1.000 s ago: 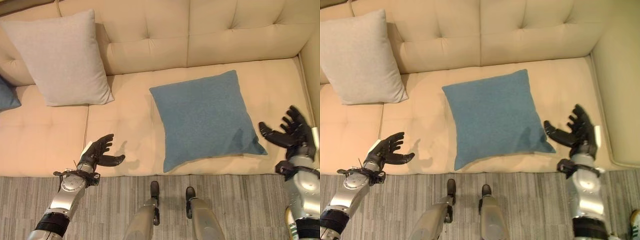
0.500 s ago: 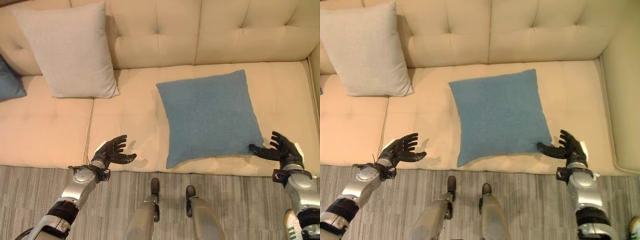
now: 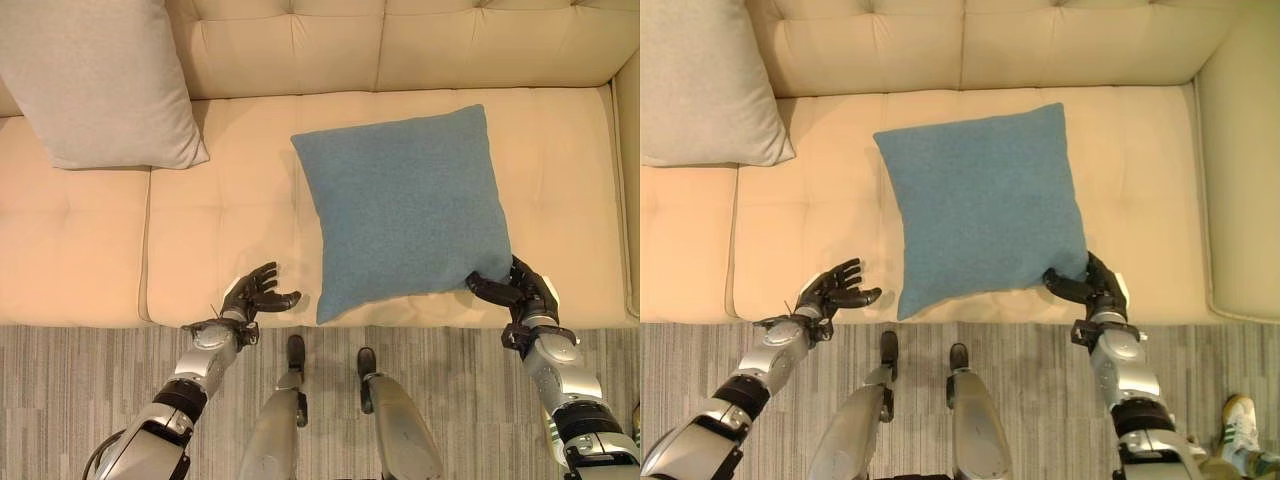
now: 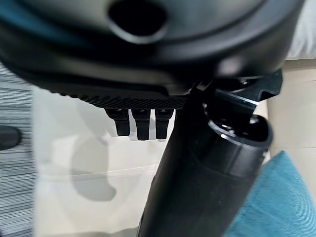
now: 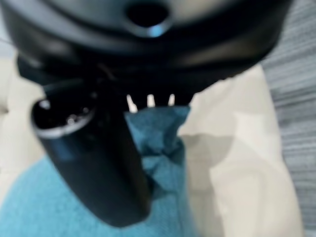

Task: Pick up all the scattered cushions and arrange them neatly on the sofa.

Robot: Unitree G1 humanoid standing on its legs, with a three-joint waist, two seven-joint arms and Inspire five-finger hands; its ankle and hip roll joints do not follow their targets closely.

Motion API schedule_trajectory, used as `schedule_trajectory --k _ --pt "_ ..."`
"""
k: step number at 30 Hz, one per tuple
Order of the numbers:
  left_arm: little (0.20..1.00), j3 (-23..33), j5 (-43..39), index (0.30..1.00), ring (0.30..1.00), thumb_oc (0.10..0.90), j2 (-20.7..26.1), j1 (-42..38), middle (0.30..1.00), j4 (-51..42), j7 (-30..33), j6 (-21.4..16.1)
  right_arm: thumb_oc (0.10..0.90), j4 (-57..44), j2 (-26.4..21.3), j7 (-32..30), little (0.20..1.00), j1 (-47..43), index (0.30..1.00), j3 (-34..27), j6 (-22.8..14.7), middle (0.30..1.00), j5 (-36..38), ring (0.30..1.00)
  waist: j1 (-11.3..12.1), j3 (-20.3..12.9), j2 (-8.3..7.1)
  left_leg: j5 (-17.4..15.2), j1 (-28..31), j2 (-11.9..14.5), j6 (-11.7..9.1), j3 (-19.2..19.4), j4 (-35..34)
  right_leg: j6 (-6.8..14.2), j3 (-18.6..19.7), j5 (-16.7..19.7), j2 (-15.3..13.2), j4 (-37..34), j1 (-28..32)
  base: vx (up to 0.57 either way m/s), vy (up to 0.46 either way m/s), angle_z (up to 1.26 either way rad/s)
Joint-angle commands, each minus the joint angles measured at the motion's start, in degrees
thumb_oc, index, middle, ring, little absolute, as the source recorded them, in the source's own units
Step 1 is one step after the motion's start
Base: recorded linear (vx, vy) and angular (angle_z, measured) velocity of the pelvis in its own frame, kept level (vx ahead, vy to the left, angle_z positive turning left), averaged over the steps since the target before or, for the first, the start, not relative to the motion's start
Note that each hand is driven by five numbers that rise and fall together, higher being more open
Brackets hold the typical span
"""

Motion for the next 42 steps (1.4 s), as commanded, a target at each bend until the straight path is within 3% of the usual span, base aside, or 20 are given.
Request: schedule_trajectory --k 1,8,16,22,32,40,41,42 --pt "0.9 1.2 -2.5 0.9 0.9 0.8 1.5 -3.6 0.9 -2.9 0.4 -4.1 0.8 -7.3 -3.1 -0.5 0.9 -4.1 0.9 -2.2 -6.9 0.9 2.0 0.9 0.9 -1.1 -2.03 -4.1 -3.7 2.3 -2.1 -0.8 6.1 7.4 3.6 9.7 -4.1 -10.6 1.0 0.0 0.0 0.0" --pt "0.9 0.3 -6.3 0.9 0.9 0.8 3.4 -5.5 0.9 -4.2 0.3 -4.3 0.8 -3.4 -8.3 -1.2 0.9 -9.8 0.9 -4.2 -8.8 0.9 5.8 0.9 1.1 0.0 -2.46 -4.4 -4.4 1.8 -2.1 -1.3 6.8 7.7 3.4 9.5 -4.2 -9.9 0.4 0.0 0.0 0.0" --pt "0.9 -4.0 -7.6 0.9 0.9 0.8 2.3 -7.6 0.9 -3.0 -0.6 -3.3 0.8 1.5 -9.1 1.2 0.9 -17.3 0.9 2.8 -7.0 0.9 9.8 0.9 1.6 0.3 -2.32 -3.8 -5.6 1.5 -2.2 -1.5 6.5 7.6 3.3 10.1 -4.4 -10.0 -0.7 0.0 0.0 0.0" --pt "0.9 -6.4 -12.3 0.9 0.9 0.8 -0.3 -11.5 0.9 -2.2 -0.3 -2.9 0.8 1.8 -5.2 4.2 0.9 -19.9 0.9 8.7 -6.2 0.9 17.4 0.9 1.7 0.4 -2.78 -3.1 -6.6 1.6 -2.5 -1.5 6.0 7.7 3.1 10.7 -4.4 -11.0 -1.4 0.0 0.0 0.0" --pt "0.9 -8.8 -16.5 0.9 0.9 0.8 -6.2 -23.1 0.9 6.9 0.1 -0.9 0.8 -3.5 1.1 7.3 0.9 -21.7 0.9 20.1 -4.0 0.9 21.2 0.9 1.3 0.4 -4.87 -2.6 -8.7 2.2 -3.0 -1.8 6.0 7.8 3.2 11.3 -4.0 -11.9 -3.1 0.0 0.0 0.0" --pt "0.9 -13.1 -11.0 0.9 0.9 0.8 -9.0 -24.0 0.9 11.2 -2.2 2.6 0.8 -8.5 3.3 9.9 0.9 -22.1 0.9 26.9 -1.8 0.9 20.2 0.9 1.0 0.4 -4.97 -3.0 -9.7 2.3 -3.1 -1.4 7.1 7.7 4.0 11.5 -3.8 -11.8 -4.2 0.0 0.01 -0.02" --pt "0.693 -13.4 -10.1 0.693 0.693 0.662 -9.4 -23.9 0.693 11.3 -2.2 2.6 0.8 -9.7 3.5 10.2 0.9 -21.7 0.9 27.6 -1.6 0.9 19.8 0.9 1.0 0.4 -5.02 -3.0 -9.8 2.3 -3.1 -1.4 7.2 7.7 4.2 11.5 -3.8 -11.7 -4.4 -0.01 0.02 -0.04" --pt "0.3 -13.5 -9.8 0.3 0.3 0.4 -10.4 -24.0 0.3 11.8 -2.0 2.7 0.8 -11.9 4.4 10.8 0.9 -21.3 0.9 29.1 -1.4 0.9 19.4 0.9 0.9 0.4 -5.08 -3.0 -10.1 2.3 -3.2 -1.4 7.4 7.6 4.3 11.6 -3.8 -11.6 -4.7 -0.02 0.02 -0.05"
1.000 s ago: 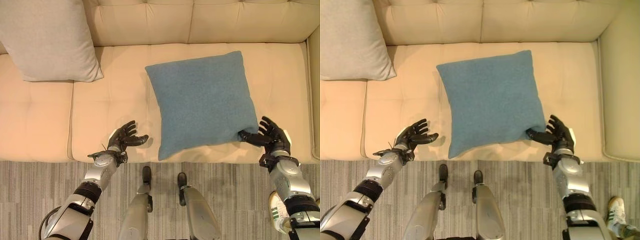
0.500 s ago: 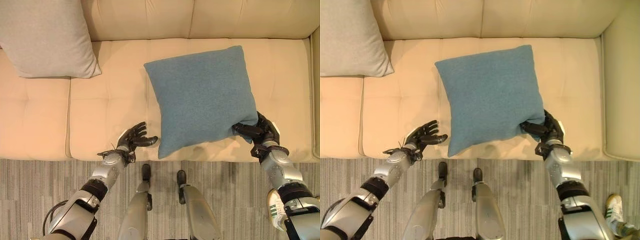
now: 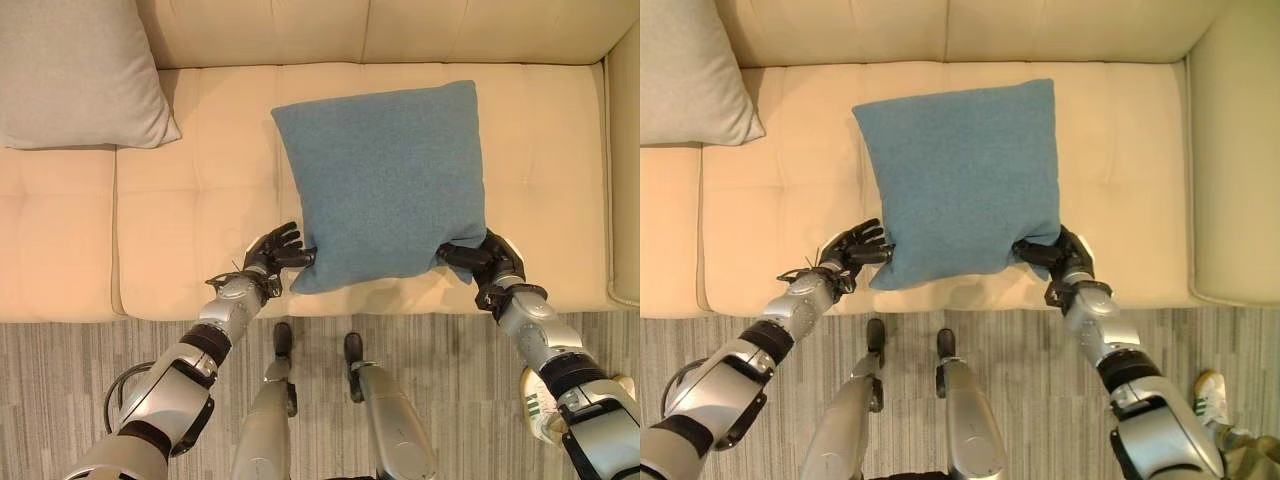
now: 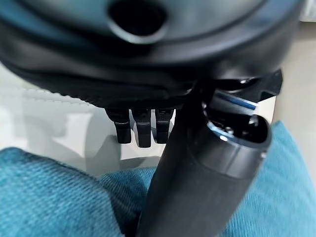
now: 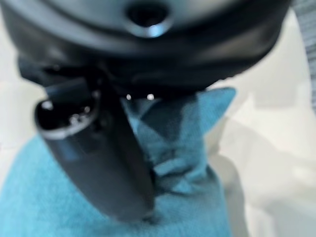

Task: Pick up all the scattered cushions and arrange them neatly on the sofa.

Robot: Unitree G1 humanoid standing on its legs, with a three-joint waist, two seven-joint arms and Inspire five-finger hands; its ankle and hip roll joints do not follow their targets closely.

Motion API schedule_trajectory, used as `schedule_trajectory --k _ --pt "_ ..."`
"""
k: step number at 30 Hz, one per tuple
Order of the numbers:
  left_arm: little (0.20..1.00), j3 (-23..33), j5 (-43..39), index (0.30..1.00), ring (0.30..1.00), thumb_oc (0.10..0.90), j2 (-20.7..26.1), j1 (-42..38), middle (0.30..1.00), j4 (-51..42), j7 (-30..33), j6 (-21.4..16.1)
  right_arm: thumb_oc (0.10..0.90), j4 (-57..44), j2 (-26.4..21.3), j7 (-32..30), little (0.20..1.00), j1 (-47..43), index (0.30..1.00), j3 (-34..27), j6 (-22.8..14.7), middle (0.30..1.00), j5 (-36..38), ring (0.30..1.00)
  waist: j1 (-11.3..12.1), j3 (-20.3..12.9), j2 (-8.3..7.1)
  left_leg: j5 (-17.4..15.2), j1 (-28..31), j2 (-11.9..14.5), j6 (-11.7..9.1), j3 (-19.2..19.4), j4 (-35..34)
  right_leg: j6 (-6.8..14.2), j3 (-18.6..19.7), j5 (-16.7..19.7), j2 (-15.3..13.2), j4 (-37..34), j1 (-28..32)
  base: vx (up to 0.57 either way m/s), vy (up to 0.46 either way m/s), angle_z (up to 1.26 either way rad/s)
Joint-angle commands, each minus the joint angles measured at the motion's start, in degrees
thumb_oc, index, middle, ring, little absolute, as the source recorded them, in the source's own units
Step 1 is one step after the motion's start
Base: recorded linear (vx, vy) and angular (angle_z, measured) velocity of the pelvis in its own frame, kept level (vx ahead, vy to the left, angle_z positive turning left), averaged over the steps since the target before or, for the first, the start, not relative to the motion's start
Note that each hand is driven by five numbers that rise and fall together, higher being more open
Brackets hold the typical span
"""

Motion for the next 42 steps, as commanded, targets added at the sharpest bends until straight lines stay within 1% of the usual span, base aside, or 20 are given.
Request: schedule_trajectory --k 1,7,8,9,10,11,14,19,23,26,27,32,34,35,37,38,39,40,41,42 --pt "0.3 -2.9 3.3 0.3 0.3 0.4 -7.3 -6.0 0.3 0.6 -3.1 1.2 0.8 -16.8 8.7 9.6 0.9 -5.7 0.9 7.0 -0.5 0.9 -0.9 0.9 2.1 -0.7 -2.71 -3.2 -5.8 1.2 -2.9 -1.2 6.2 8.1 4.4 10.1 -5.0 -10.7 -1.4 -0.02 0.016 -0.06" --pt "0.3 -2.8 1.3 0.3 0.3 0.4 -9.1 -6.0 0.3 -1.8 -2.7 0.7 0.8 -20.8 9.4 10.9 0.9 -3.6 0.9 8.8 -0.4 0.9 -0.8 0.9 1.9 -0.7 -2.66 -3.2 -6.2 1.1 -2.9 -1.2 6.3 8.0 4.3 10.4 -5.1 -11.0 -1.6 -0.01 0.005 -0.01" --pt "0.3 -2.9 1.3 0.3 0.3 0.4 -9.1 -6.0 0.3 -1.8 -2.7 0.7 0.765 -20.8 9.4 10.9 0.848 -3.6 0.848 8.8 -0.4 0.848 -0.8 0.848 1.9 -0.7 -2.66 -3.2 -6.2 1.1 -2.9 -1.2 6.3 8.0 4.3 10.4 -5.1 -11.0 -1.5 -0.02 0.004 -0.05" --pt "0.3 -2.9 -0.5 0.3 0.3 0.4 -9.2 -6.0 0.3 -3.1 -2.6 0.6 0.478 -21.0 9.2 10.9 0.418 -2.8 0.418 8.6 -0.2 0.418 -0.6 0.418 1.9 -0.7 -2.62 -3.2 -6.0 1.1 -2.9 -1.2 6.2 8.0 4.2 10.4 -5.2 -11.0 -1.4 -0.01 0.0 -0.03" --pt "0.3 -2.9 -0.5 0.3 0.3 0.4 -9.2 -6.0 0.3 -3.1 -2.6 0.6 0.43 -21.0 9.2 10.9 0.345 -2.8 0.345 8.6 -0.2 0.345 -0.6 0.345 1.9 -0.7 -2.62 -3.2 -6.0 1.1 -2.9 -1.2 6.2 8.0 4.2 10.4 -5.2 -11.0 -1.4 0.0 0.0 0.0" --pt "0.3 -2.9 -1.3 0.3 0.3 0.4 -9.0 -6.0 0.3 -3.9 -2.7 0.6 0.4 -21.1 9.0 11.0 0.3 -2.6 0.3 8.5 0.0 0.3 -0.6 0.3 1.9 -0.7 -2.57 -3.2 -6.0 1.1 -2.9 -1.1 6.2 8.0 4.2 10.4 -5.2 -10.9 -1.3 0.0 0.0 0.0" --pt "0.3 -3.7 -3.0 0.3 0.3 0.4 -8.1 -5.7 0.3 -6.8 -3.0 0.4 0.4 -21.1 7.9 11.4 0.3 -1.1 0.3 7.8 0.4 0.3 -0.4 0.3 1.9 -0.7 -2.47 -3.3 -5.4 1.2 -2.9 -1.1 6.2 8.0 4.3 10.3 -5.2 -10.8 -0.9 0.0 0.0 0.0" --pt "0.3 -5.0 -5.2 0.3 0.3 0.4 -6.8 -6.3 0.3 -12.4 -2.9 -0.2 0.4 -20.6 7.4 10.4 0.3 1.1 0.3 4.3 0.2 0.3 -0.2 0.3 1.6 -0.7 -2.36 -3.8 -4.5 1.2 -3.0 -1.0 6.8 8.1 4.4 10.1 -5.3 -10.0 -0.1 0.0 0.0 0.0" --pt "0.3 -5.6 -5.9 0.3 0.3 0.4 -6.4 -7.8 0.3 -16.5 -1.6 -1.2 0.4 -20.9 7.9 7.7 0.3 -0.1 0.3 1.7 -0.9 0.3 -2.1 0.3 1.4 -0.7 -2.12 -4.2 -3.2 1.2 -2.9 -0.6 7.0 8.2 4.9 10.0 -5.4 -9.8 1.0 -0.01 -0.003 -0.03" --pt "0.3 -5.3 -6.1 0.3 0.3 0.4 -7.4 -8.2 0.3 -17.7 -1.5 -1.4 0.4 -20.7 9.0 7.2 0.3 -0.3 0.3 0.4 -1.7 0.3 -2.0 0.3 1.4 -0.7 -1.82 -4.5 -2.1 1.1 -2.8 -0.4 7.3 8.3 4.9 9.8 -5.7 -9.8 2.2 -0.01 0.01 -0.07" --pt "0.3 -5.6 -5.4 0.3 0.3 0.4 -7.0 -7.9 0.3 -20.4 -1.5 -1.5 0.4 -23.0 9.2 6.8 0.3 0.7 0.3 -1.0 -1.6 0.3 -3.6 0.3 1.3 -1.0 -1.69 -4.9 -1.3 0.9 -2.6 -0.2 8.1 8.3 4.9 9.6 -5.9 -9.2 3.1 0.0 0.0 0.0" --pt "0.3 -5.2 -6.6 0.3 0.3 0.4 -7.4 -7.2 0.3 -23.2 -1.3 -1.9 0.4 -27.3 9.3 5.7 0.3 1.0 0.3 -2.7 -2.4 0.3 -6.4 0.3 1.3 -2.1 -1.38 -6.4 0.5 0.9 -2.1 0.2 9.8 8.2 5.3 8.7 -6.1 -5.9 4.0 0.02 0.013 -0.02" --pt "0.3 -4.3 -6.5 0.3 0.3 0.4 -7.7 -5.6 0.3 -24.4 -1.2 -1.9 0.4 -28.8 10.8 5.0 0.3 1.5 0.3 -3.8 -2.4 0.3 -7.9 0.3 1.8 -2.4 -0.88 -6.9 1.5 1.4 -1.4 0.5 10.4 8.2 5.0 6.8 -6.1 -2.0 4.0 0.02 0.056 -0.17" --pt "0.3 -3.9 -6.3 0.3 0.3 0.4 -7.1 -5.2 0.3 -25.5 -0.9 -2.2 0.4 -28.9 11.4 4.6 0.3 1.0 0.3 -3.9 -2.5 0.3 -8.7 0.3 2.1 -2.4 -0.48 -7.5 2.2 1.9 -1.0 1.1 10.7 8.6 3.8 6.3 -6.7 0.6 3.9 -0.01 0.022 -0.19" --pt "0.3 -3.8 -5.7 0.3 0.3 0.4 -5.5 -4.1 0.3 -28.0 -0.5 -2.4 0.4 -29.5 12.3 4.1 0.3 0.0 0.3 -3.7 -2.1 0.3 -10.5 0.3 2.6 -2.4 0.14 -8.6 3.2 2.7 -1.0 2.4 12.1 9.0 1.2 5.5 -9.6 3.7 5.3 -0.02 -0.089 -0.35" --pt "0.3 -4.1 -6.0 0.3 0.3 0.4 -5.2 -3.8 0.3 -28.4 -0.5 -2.3 0.4 -29.8 12.5 4.0 0.3 -0.2 0.3 -3.6 -2.1 0.3 -11.3 0.3 2.6 -2.5 0.69 -8.4 3.3 3.1 -1.2 2.4 12.7 9.1 1.5 5.8 -10.4 5.2 5.5 -0.02 -0.102 -0.32" --pt "0.3 -4.1 -6.0 0.3 0.3 0.4 -5.2 -3.9 0.3 -28.4 -0.5 -2.3 0.4 -29.8 12.5 4.0 0.3 -0.2 0.3 -3.6 -2.1 0.3 -11.3 0.3 2.7 -2.7 0.77 -8.2 3.2 3.2 -1.2 2.4 12.4 9.1 1.5 6.0 -10.4 4.9 5.4 0.0 -0.122 -0.09" --pt "0.3 -3.7 -6.3 0.3 0.3 0.4 -4.9 -4.0 0.3 -29.0 -0.6 -2.7 0.4 -30.0 12.5 3.9 0.3 -0.6 0.3 -3.4 -2.0 0.3 -11.9 0.3 2.5 -3.0 1.17 -8.0 3.6 3.5 -1.6 2.2 12.4 9.0 2.7 5.7 -10.5 5.4 5.8 0.08 -0.127 -0.11" --pt "0.3 -3.7 -6.6 0.3 0.3 0.4 -4.8 -3.5 0.3 -30.2 -0.8 -2.3 0.4 -31.1 12.1 3.7 0.3 0.5 0.3 -4.6 -1.8 0.3 -12.3 0.3 2.9 -4.8 1.31 -7.5 4.0 3.4 -1.9 1.8 11.6 8.6 3.1 3.5 -9.8 2.9 7.7 0.13 -0.343 -0.02" --pt "0.3 -3.1 -6.7 0.3 0.3 0.4 -5.1 -3.8 0.3 -30.5 -0.6 -2.9 0.4 -30.6 12.8 3.2 0.3 -0.5 0.3 -4.6 -2.1 0.3 -12.4 0.3 3.5 -6.3 1.32 -6.3 4.2 4.8 -3.5 1.4 11.1 7.4 3.0 1.3 -8.4 1.5 8.2 0.14 -0.393 -0.02"
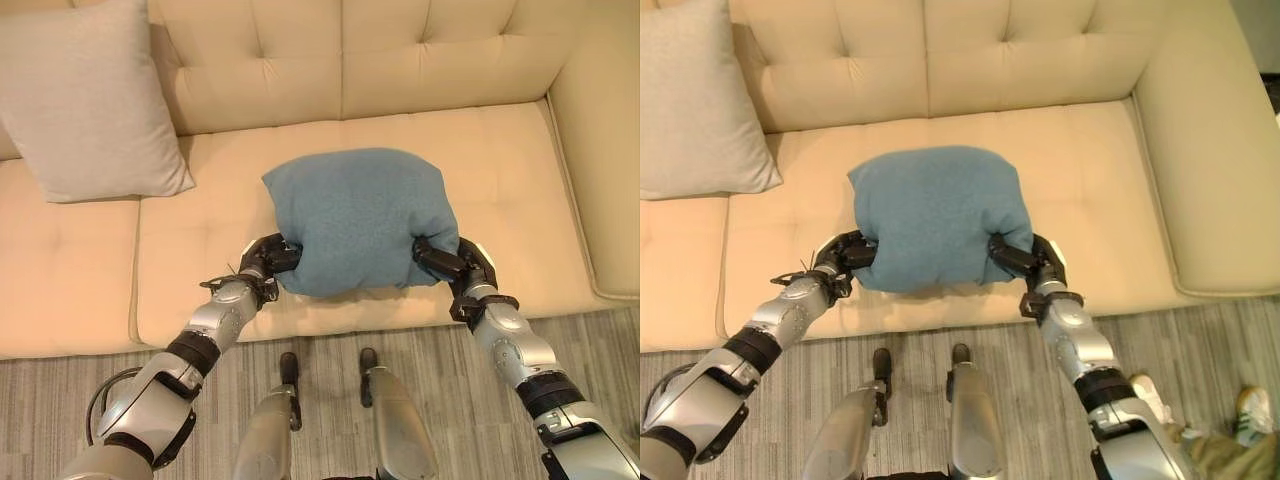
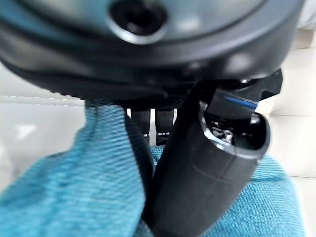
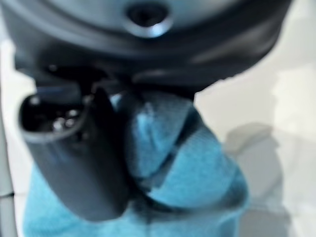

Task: Pick up all the scattered cushions and arrange them neatly on the sofa.

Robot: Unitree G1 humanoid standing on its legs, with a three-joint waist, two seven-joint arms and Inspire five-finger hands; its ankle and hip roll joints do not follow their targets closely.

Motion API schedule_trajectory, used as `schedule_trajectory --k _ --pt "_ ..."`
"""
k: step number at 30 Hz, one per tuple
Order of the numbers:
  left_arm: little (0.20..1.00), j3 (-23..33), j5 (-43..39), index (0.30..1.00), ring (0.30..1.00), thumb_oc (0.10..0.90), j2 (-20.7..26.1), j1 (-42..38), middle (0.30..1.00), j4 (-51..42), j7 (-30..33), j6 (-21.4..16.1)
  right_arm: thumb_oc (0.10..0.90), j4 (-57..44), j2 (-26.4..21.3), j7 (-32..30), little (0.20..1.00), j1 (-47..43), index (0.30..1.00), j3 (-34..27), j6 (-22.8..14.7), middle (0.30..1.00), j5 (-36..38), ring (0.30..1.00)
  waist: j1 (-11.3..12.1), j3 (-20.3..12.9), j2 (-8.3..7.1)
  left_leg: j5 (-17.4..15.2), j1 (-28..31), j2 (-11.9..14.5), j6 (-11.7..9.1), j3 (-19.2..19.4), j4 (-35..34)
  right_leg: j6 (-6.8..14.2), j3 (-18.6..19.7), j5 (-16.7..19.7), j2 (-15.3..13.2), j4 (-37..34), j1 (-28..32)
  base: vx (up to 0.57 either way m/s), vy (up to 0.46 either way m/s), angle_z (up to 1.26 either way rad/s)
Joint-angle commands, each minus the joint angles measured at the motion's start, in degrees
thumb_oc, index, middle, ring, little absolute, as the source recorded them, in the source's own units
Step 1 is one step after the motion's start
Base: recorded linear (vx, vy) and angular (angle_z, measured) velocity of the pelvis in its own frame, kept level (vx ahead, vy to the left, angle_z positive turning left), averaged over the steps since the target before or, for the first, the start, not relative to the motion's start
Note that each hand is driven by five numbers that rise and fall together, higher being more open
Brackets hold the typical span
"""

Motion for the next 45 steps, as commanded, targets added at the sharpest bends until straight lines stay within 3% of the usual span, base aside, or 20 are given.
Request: schedule_trajectory --k 1,4,6,9,11,14,15,17,19,20,23,24,25,27,29,30,31,36,39,45 --pt "0.3 -2.4 -1.2 0.3 0.3 0.4 -10.3 -9.6 0.3 -16.9 -6.1 -7.0 0.4 -17.5 6.2 5.1 0.3 -9.0 0.3 4.0 -6.1 0.3 -0.7 0.3 1.3 -7.1 1.25 0.0 -4.6 6.1 -5.5 -3.8 3.8 2.7 1.4 1.7 -0.8 -7.1 5.6 0.07 -0.489 0.02" --pt "0.3 -1.7 -2.1 0.3 0.3 0.4 -11.5 -9.3 0.3 -18.0 -5.3 -7.6 0.4 -18.3 5.7 4.3 0.3 -8.9 0.3 3.7 -6.4 0.3 -0.2 0.3 0.9 -6.9 1.44 1.4 -3.6 8.8 -5.8 -4.9 5.0 0.9 -0.1 0.6 1.5 -8.4 7.1 0.04 -0.28 -0.09" --pt "0.3 -1.2 -2.4 0.3 0.3 0.4 -13.7 -9.2 0.3 -17.8 -4.9 -8.1 0.4 -19.6 4.5 3.5 0.3 -8.0 0.3 3.0 -6.5 0.3 -0.7 0.3 -0.3 -6.7 1.07 0.6 -3.9 9.0 -4.1 -1.5 8.1 -0.3 -1.4 0.6 1.1 -9.0 8.3 0.08 -0.248 0.09" --pt "0.3 -1.3 -2.0 0.3 0.3 0.4 -16.0 -9.7 0.3 -17.8 -5.0 -8.7 0.4 -20.5 3.7 3.3 0.3 -7.9 0.3 1.6 -6.4 0.3 -1.5 0.3 -0.4 -7.9 1.81 -0.7 -6.3 5.1 -2.8 5.0 8.3 -0.5 -3.4 0.5 1.9 -11.1 9.6 0.09 -0.108 0.15" --pt "0.3 -1.2 -1.6 0.3 0.3 0.4 -16.7 -10.5 0.3 -17.8 -5.0 -9.0 0.4 -20.8 3.3 2.8 0.3 -8.1 0.3 0.9 -6.3 0.3 -2.2 0.3 0.0 -8.7 2.42 1.8 -10.3 4.7 -3.0 9.6 7.0 -0.8 -4.3 0.5 3.5 -12.5 10.2 0.1 -0.097 0.22" --pt "0.3 -0.7 -1.6 0.3 0.3 0.4 -16.4 -12.0 0.3 -18.0 -4.3 -9.7 0.4 -20.6 4.2 2.2 0.3 -10.6 0.3 2.0 -6.4 0.3 -3.2 0.3 1.4 -9.0 2.87 2.3 -10.4 3.3 -3.5 9.2 3.7 -0.9 -3.2 -0.4 5.2 -11.8 9.9 0.1 0.0 -0.08" --pt "0.3 -0.3 -1.9 0.3 0.3 0.4 -15.5 -13.0 0.3 -18.9 -3.8 -10.2 0.4 -21.0 5.6 1.6 0.3 -11.9 0.3 2.5 -6.6 0.3 -4.2 0.3 2.1 -9.2 2.44 1.4 -10.0 1.3 -1.9 7.1 2.7 0.1 -3.2 -1.1 5.8 -11.0 10.6 0.13 0.02 -0.79" --pt "0.3 -0.5 -1.7 0.3 0.3 0.4 -15.7 -13.6 0.3 -19.1 -3.7 -10.2 0.4 -21.3 6.1 1.4 0.3 -12.0 0.3 2.1 -6.7 0.3 -5.1 0.3 1.9 -9.4 2.17 0.6 -9.4 1.3 -0.4 7.4 2.8 0.9 -3.8 -1.1 5.6 -8.8 10.9 0.13 -0.012 -0.62" --pt "0.3 -0.3 -0.5 0.3 0.3 0.4 -13.7 -17.7 0.3 -18.5 -2.9 -10.7 0.4 -20.1 6.8 -0.1 0.3 -17.4 0.3 2.8 -6.5 0.3 -7.8 0.3 0.9 -8.0 1.59 -2.3 -7.7 1.5 2.6 8.1 4.8 6.1 -3.6 2.3 2.9 6.9 6.0 0.12 0.01 -0.21" --pt "0.3 0.2 0.4 0.3 0.3 0.4 -12.7 -18.8 0.3 -18.3 -2.8 -10.9 0.4 -19.2 6.9 -0.6 0.3 -19.6 0.3 2.9 -6.7 0.3 -8.0 0.3 0.4 -7.5 1.55 -2.9 -7.7 1.3 3.0 7.9 5.9 6.7 -2.7 3.3 2.2 10.2 3.9 0.05 0.003 -0.07" --pt "0.3 -1.1 2.1 0.3 0.3 0.4 -13.0 -27.5 0.3 -15.2 -2.5 -12.0 0.4 -14.9 5.0 -2.6 0.3 -32.7 0.3 6.1 -6.7 0.3 -10.9 0.3 0.2 -6.2 2.74 -3.3 -8.1 1.4 1.3 5.8 6.1 4.5 0.4 2.4 -2.8 4.7 0.6 0.01 -0.126 0.19" --pt "0.3 -1.0 2.1 0.3 0.3 0.4 -13.0 -27.8 0.3 -15.0 -2.6 -12.0 0.4 -14.7 4.9 -2.6 0.3 -33.2 0.3 6.2 -6.8 0.3 -10.8 0.3 0.2 -6.1 3.0 -3.0 -8.2 1.5 1.3 5.7 5.8 4.4 0.3 2.8 -2.6 4.3 0.5 -0.01 -0.278 0.01" --pt "0.3 -2.3 4.4 0.3 0.3 0.4 -10.8 -32.7 0.3 -14.3 -2.8 -13.6 0.4 -11.4 1.5 -4.2 0.3 -42.5 0.3 9.5 -7.1 0.3 -13.0 0.3 -0.9 -5.6 2.6 -4.0 -9.2 0.5 -0.5 4.2 7.2 4.0 3.2 6.1 -6.3 -4.9 -1.6 0.01 -0.196 0.05" --pt "0.3 -2.0 4.0 0.3 0.3 0.4 -9.6 -35.4 0.3 -14.2 -2.6 -13.9 0.4 -9.1 -0.5 -5.6 0.3 -48.3 0.3 9.2 -5.9 0.3 -14.9 0.3 -1.7 -5.0 2.7 -4.0 -9.9 0.4 -0.9 3.6 7.5 4.9 5.9 8.2 -5.9 -6.4 -3.9 0.01 -0.205 0.48" --pt "0.3 -3.2 4.1 0.3 0.3 0.4 -7.6 -48.3 0.3 -11.7 0.2 -18.2 0.4 -3.3 -0.5 -8.4 0.3 -65.0 0.3 15.7 -6.3 0.3 -17.1 0.3 -0.7 -3.9 2.31 -4.8 -14.3 0.3 -1.9 4.3 10.8 6.0 4.7 9.1 -6.1 -8.0 -5.1 -0.03 -0.155 0.77" --pt "0.3 -3.1 4.0 0.3 0.3 0.4 -7.5 -48.7 0.3 -11.6 0.2 -18.2 0.4 -2.8 -0.4 -8.4 0.3 -65.7 0.3 16.0 -6.5 0.3 -17.0 0.3 -0.9 -3.6 2.48 -4.8 -14.6 0.3 -1.9 4.2 11.0 6.0 4.7 9.1 -6.0 -8.0 -5.3 -0.01 -0.139 0.72" --pt "0.3 -2.7 4.5 0.3 0.3 0.4 -3.6 -55.1 0.3 -11.4 2.2 -20.4 0.4 -1.2 -3.8 -9.8 0.3 -74.5 0.3 19.7 -7.0 0.3 -18.4 0.3 -0.5 -4.8 3.03 -3.3 -16.7 0.4 -2.8 3.6 9.9 6.5 3.0 9.4 -5.5 -9.8 -6.2 0.01 -0.106 0.33" --pt "0.3 -2.0 5.4 0.3 0.3 0.4 4.1 -63.8 0.3 -15.2 5.1 -24.4 0.4 -1.2 -6.9 -12.5 0.3 -85.0 0.3 24.8 -9.0 0.3 -18.8 0.3 -0.2 -7.2 4.47 -1.7 -17.6 0.5 -3.3 2.3 5.8 6.7 1.8 9.0 -4.9 -10.7 -8.1 0.08 -0.043 0.13" --pt "0.3 2.1 4.2 0.3 0.3 0.4 9.6 -62.2 0.3 -24.3 6.2 -28.7 0.4 -9.5 -9.9 -14.7 0.3 -83.0 0.3 21.0 -11.4 0.3 -20.9 0.3 0.5 -8.9 5.16 -1.5 -18.8 0.1 -3.1 1.7 4.6 6.7 1.7 8.1 -4.5 -10.3 -9.7 0.09 0.019 -0.03" --pt "0.3 4.1 2.3 0.3 0.3 0.4 12.9 -62.9 0.3 -28.8 10.9 -33.7 0.4 -17.4 -10.2 -19.4 0.3 -81.3 0.3 16.3 -17.0 0.3 -17.7 0.3 1.3 -9.8 4.88 -1.9 -19.5 -0.4 -3.0 1.3 4.9 6.4 1.6 7.2 -4.4 -8.9 -10.3 0.03 0.004 0.05"
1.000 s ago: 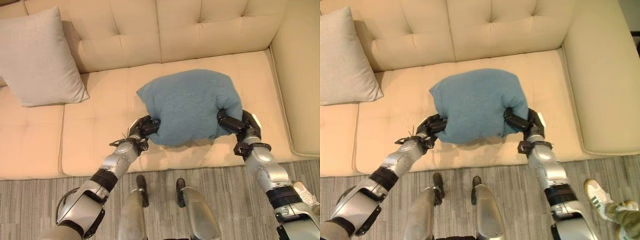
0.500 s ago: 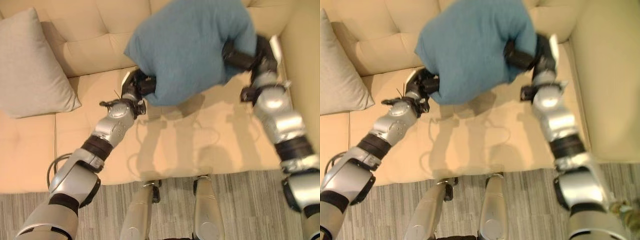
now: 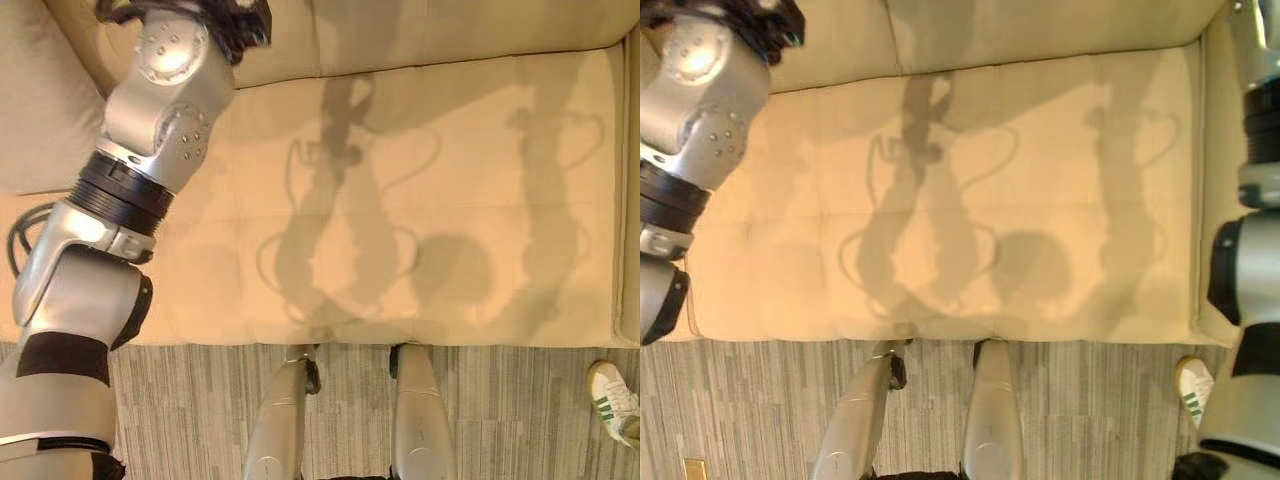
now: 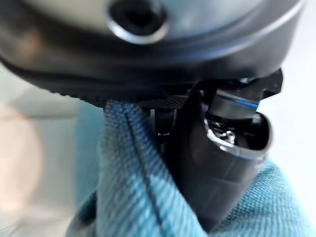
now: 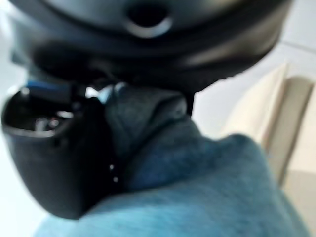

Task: Pick up all the scattered cushions and arrange them neatly on the sofa.

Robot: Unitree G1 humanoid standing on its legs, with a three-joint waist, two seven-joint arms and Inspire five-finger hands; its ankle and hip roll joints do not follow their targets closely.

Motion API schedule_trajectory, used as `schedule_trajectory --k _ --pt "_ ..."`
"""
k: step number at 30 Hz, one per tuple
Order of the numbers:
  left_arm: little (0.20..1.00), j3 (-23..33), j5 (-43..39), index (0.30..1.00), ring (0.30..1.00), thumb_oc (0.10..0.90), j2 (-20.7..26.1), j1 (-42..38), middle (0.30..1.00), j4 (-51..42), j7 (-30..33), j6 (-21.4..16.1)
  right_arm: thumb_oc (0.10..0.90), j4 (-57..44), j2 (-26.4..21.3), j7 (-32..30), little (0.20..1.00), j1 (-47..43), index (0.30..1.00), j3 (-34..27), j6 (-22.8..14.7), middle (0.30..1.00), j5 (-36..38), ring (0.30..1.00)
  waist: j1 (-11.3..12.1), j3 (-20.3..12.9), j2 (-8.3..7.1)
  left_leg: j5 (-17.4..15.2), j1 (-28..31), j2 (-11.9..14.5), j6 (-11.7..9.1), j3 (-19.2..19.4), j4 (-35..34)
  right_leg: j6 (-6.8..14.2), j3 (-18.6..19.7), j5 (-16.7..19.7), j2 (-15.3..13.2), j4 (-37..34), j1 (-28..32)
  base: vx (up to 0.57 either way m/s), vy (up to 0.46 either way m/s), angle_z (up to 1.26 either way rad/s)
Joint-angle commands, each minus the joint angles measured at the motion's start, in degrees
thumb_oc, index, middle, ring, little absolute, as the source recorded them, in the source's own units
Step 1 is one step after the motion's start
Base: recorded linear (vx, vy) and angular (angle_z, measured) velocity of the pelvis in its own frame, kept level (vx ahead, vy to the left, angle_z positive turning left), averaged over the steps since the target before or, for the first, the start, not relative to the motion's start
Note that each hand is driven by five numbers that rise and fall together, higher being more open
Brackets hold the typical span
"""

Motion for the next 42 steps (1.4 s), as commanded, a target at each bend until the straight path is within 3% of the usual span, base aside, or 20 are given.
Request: schedule_trajectory --k 1,6,13,17,23,28,35,36,37,38,42 --pt "0.3 4.3 2.5 0.3 0.3 0.4 -3.1 -18.5 0.3 -16.5 0.8 -21.7 0.4 -17.6 10.0 -0.3 0.3 -6.6 0.3 0.4 -18.6 0.3 -0.5 0.3 3.0 -9.9 -1.51 -12.4 -2.3 1.4 -2.6 -0.1 9.5 3.4 -0.4 4.2 -0.5 -7.0 3.6 0.04 0.026 0.01" --pt "0.3 6.9 6.8 0.3 0.3 0.4 -6.4 -17.7 0.3 -18.9 4.0 -23.3 0.4 -18.7 9.8 -1.0 0.3 -5.1 0.3 -1.5 -18.0 0.3 -3.1 0.3 2.9 -9.4 -2.01 -11.7 -3.6 1.6 -2.5 -0.3 8.7 3.5 -0.4 4.7 -0.4 -7.4 2.1 -0.04 0.023 0.03" --pt "0.3 10.3 11.1 0.3 0.3 0.4 -10.8 -8.7 0.3 -21.6 2.1 -20.5 0.4 -15.4 6.6 3.7 0.3 4.4 0.3 -2.5 -13.3 0.3 -6.4 0.3 2.7 -7.6 -2.65 -12.0 -6.1 2.0 -2.2 0.0 9.3 3.3 0.4 4.6 -0.4 -6.2 -1.1 -0.04 -0.004 0.04" --pt "0.3 10.3 13.0 0.3 0.3 0.4 -12.3 -3.3 0.3 -13.2 -0.3 -16.1 0.4 -8.9 7.6 6.4 0.3 7.2 0.3 -1.6 -9.3 0.3 -10.5 0.3 2.6 -5.6 -3.15 -11.0 -8.5 2.1 -2.2 0.4 8.7 3.1 1.2 5.1 -0.1 -6.5 -3.8 -0.1 0.002 -0.04" --pt "0.3 9.9 12.6 0.3 0.3 0.4 -13.1 -1.8 0.3 -3.6 -1.2 -14.6 0.4 -0.5 10.6 5.2 0.3 5.8 0.3 -0.4 -8.5 0.3 -10.8 0.3 2.0 -5.0 -3.63 -9.7 -11.1 2.8 -2.6 1.1 7.8 3.2 1.7 6.5 0.3 -7.6 -6.7 -0.04 -0.002 -0.1" --pt "0.3 8.1 14.2 0.3 0.3 0.4 -14.1 -3.7 0.3 7.9 0.6 -12.3 0.4 11.8 15.8 2.9 0.3 2.4 0.3 0.6 -8.0 0.3 -6.8 0.3 1.2 -4.0 -4.06 -7.6 -12.5 2.4 -3.1 1.9 4.0 3.5 2.1 8.9 1.1 -12.2 -8.4 -0.02 0.013 -0.13" --pt "0.3 8.2 15.8 0.3 0.3 0.4 -14.4 -2.2 0.3 12.4 0.6 -9.8 0.4 11.7 17.1 3.0 0.3 3.9 0.3 0.0 -6.3 0.3 -7.6 0.3 0.8 -2.8 -3.92 -7.5 -13.3 2.4 -3.1 2.2 3.8 3.6 2.2 9.7 1.2 -12.9 -9.3 0.01 0.012 -0.05" --pt "0.3 8.1 17.3 0.3 0.3 0.4 -14.5 -1.5 0.3 14.2 0.5 -8.5 0.593 12.4 17.0 3.1 0.589 4.4 0.589 -0.3 -5.9 0.589 -7.7 0.589 0.7 -2.3 -3.96 -7.7 -13.5 2.4 -3.0 2.3 4.1 3.5 2.2 9.9 1.2 -12.9 -9.4 0.02 -0.001 -0.07" --pt "0.34 7.6 18.2 0.34 0.34 0.427 -14.5 -1.1 0.34 16.1 0.3 -7.5 0.8 13.1 17.2 3.4 0.9 4.5 0.9 -0.1 -5.3 0.9 -7.8 0.9 0.7 -2.0 -4.1 -7.9 -13.8 2.5 -3.0 2.3 4.6 3.5 2.3 10.1 1.3 -13.0 -9.5 0.01 -0.004 -0.08" --pt "0.9 7.8 18.3 0.9 0.9 0.8 -14.4 -0.7 0.9 16.7 0.1 -7.0 0.8 13.4 17.5 3.6 0.9 4.6 0.9 0.1 -5.0 0.9 -7.8 0.9 0.7 -1.9 -4.15 -8.0 -13.8 2.5 -2.9 2.3 4.7 3.4 2.3 10.1 1.3 -13.0 -9.6 0.01 0.006 -0.07" --pt "0.9 8.6 18.7 0.9 0.9 0.8 -14.7 2.4 0.9 17.4 -1.1 -4.5 0.8 12.7 15.9 4.3 0.9 6.0 0.9 -0.5 -3.2 0.9 -7.8 0.9 1.0 -1.2 -3.95 -8.3 -13.6 2.4 -2.8 2.3 5.4 3.3 2.0 10.2 1.3 -12.8 -9.2 0.01 0.007 -0.02"
